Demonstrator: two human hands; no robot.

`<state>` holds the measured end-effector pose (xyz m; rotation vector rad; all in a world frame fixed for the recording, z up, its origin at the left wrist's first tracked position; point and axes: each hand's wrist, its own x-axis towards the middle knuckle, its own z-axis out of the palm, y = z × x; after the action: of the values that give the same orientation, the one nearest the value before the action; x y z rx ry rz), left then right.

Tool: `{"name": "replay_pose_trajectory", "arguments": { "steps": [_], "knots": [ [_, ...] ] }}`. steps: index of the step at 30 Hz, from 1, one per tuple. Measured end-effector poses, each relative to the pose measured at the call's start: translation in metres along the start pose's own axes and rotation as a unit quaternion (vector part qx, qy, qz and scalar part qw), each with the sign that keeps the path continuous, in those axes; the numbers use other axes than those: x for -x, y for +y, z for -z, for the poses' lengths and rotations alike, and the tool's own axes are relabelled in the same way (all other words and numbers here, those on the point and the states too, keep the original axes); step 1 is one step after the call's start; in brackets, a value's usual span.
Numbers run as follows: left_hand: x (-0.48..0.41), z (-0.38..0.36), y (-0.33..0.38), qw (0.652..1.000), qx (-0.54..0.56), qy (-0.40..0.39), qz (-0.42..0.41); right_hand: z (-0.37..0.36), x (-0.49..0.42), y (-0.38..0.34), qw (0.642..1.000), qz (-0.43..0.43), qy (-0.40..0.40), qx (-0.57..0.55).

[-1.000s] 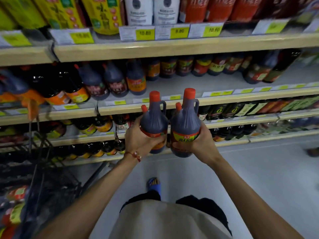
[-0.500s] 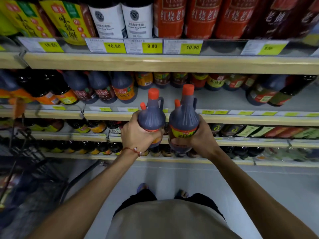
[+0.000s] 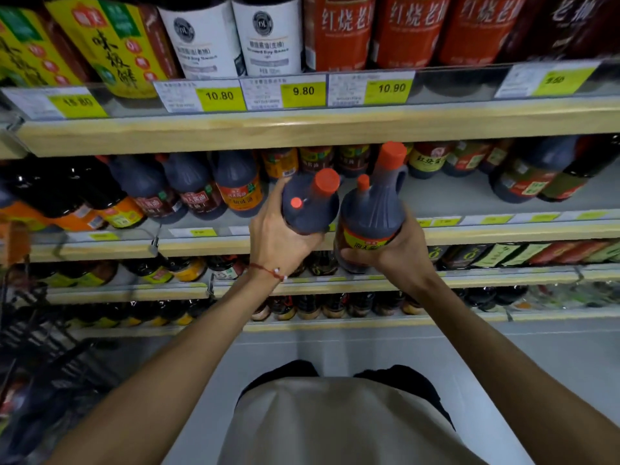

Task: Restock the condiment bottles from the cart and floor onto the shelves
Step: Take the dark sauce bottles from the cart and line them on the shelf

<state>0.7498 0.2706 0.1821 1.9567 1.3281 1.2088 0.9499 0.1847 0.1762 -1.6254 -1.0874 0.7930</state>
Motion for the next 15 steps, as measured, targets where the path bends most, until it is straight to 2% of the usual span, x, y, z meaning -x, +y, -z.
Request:
{"name": "replay_pose_trajectory", "arguments": {
  "steps": [7, 15],
  "knots": [
    [-0.043, -0.022, -0.042, 0.999, -0.003, -0.011, -0.033, -0.020, -0.012, 0.003, 0.998, 0.029, 0.054, -0.003],
    [-0.071, -0.038, -0.068, 0.998, 0.004, -0.015, 0.059, -0.039, -0.020, 0.016, 0.996, 0.028, 0.081, -0.037]
  ]
}}
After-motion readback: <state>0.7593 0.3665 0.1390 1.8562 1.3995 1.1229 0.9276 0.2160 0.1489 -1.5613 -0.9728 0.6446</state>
